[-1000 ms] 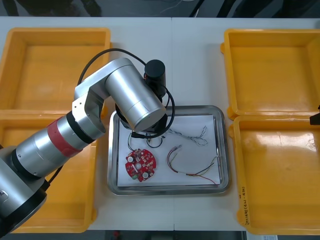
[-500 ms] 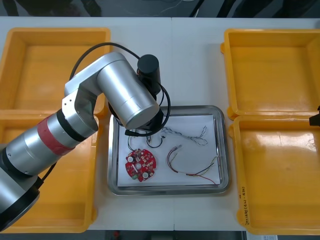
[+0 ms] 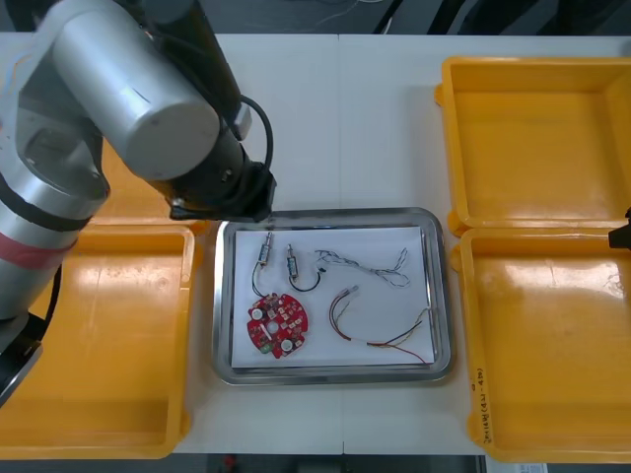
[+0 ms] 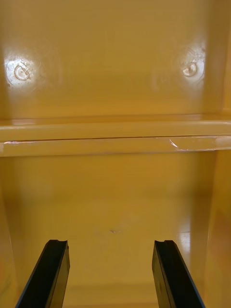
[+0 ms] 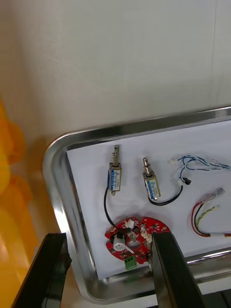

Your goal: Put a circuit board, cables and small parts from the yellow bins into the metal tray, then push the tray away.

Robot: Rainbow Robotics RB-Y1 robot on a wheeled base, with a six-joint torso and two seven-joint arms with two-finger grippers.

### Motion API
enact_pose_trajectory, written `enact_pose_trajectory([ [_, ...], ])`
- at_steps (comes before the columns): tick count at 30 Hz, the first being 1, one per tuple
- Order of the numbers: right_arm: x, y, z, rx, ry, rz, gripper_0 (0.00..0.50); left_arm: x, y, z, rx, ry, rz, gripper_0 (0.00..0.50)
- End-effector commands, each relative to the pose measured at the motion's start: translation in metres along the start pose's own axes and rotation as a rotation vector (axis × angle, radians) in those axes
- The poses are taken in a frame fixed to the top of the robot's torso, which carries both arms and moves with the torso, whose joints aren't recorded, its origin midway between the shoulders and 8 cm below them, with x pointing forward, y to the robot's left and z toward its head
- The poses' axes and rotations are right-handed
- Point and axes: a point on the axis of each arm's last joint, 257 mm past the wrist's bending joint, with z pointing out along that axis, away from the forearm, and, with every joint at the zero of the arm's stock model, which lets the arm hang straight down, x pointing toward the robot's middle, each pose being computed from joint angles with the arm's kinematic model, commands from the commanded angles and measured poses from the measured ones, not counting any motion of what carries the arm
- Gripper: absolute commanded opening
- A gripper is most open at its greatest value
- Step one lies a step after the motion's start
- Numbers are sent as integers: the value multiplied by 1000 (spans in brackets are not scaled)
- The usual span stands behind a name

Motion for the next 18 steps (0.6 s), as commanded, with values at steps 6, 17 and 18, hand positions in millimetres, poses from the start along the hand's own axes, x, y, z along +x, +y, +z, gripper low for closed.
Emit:
enact_pose_trajectory([
  [6,0,-2,-8,-1,-21,64,500,-32,68,-48,-11,-78,-9,500],
  [17,-1,0,-10,-9,-19,60,500,-28,136,-67,-37,-78,-119,500],
  [18,0,0,-10,-10,-16,59,500,-25,146,-68,-47,-78,-132,500],
])
